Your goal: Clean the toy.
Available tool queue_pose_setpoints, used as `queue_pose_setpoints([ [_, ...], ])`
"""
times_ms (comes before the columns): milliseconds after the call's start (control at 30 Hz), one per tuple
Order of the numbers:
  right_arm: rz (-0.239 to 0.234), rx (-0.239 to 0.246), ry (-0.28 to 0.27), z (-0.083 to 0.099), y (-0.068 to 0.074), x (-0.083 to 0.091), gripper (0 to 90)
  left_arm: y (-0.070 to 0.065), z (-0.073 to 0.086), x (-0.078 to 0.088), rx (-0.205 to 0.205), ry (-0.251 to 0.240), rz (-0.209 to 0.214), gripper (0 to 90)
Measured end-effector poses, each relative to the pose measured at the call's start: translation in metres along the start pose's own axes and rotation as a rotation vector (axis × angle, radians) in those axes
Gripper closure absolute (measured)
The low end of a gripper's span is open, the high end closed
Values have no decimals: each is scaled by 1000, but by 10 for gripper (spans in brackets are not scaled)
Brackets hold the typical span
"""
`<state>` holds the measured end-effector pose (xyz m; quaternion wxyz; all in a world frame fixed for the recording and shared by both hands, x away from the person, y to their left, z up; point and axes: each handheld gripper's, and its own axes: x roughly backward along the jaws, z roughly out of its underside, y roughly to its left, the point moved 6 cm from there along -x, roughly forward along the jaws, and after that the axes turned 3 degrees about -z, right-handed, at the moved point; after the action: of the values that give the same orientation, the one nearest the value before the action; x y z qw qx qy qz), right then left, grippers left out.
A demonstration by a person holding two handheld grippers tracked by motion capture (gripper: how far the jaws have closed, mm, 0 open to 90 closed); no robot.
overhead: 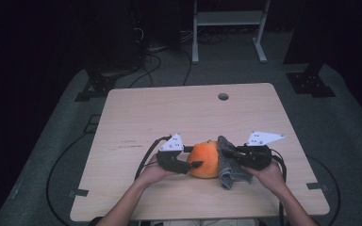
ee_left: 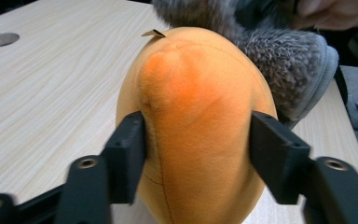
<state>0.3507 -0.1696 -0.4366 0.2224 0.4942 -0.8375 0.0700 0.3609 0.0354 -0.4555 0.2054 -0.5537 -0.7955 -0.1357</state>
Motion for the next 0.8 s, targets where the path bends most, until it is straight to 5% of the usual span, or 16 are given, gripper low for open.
queue_pose_setpoints([
  [133, -11, -4, 6, 2, 5, -5, 790, -1, -11, 1, 83, -28, 23, 193],
  [233, -29, 36, 22, 1, 20, -10, 790, -5, -13, -2, 56, -5, 14, 244],
  [333, -30, 124, 66, 5, 40, -13, 791, -12, -6, -1, -19, 24, 17, 329],
  [467, -57, 68, 28, -2, 38, -1, 790, -16, -8, -3, -53, 16, 15, 386],
  [533, -61, 78, 9, -7, 41, 0, 790, -18, -8, -4, -64, 15, 17, 394],
  [600, -37, 144, 45, -11, 44, -9, 789, -20, -8, -3, -78, 23, 16, 397],
  [800, -30, 114, 56, 1, 28, -9, 791, -18, -7, 1, -73, 24, 14, 412],
])
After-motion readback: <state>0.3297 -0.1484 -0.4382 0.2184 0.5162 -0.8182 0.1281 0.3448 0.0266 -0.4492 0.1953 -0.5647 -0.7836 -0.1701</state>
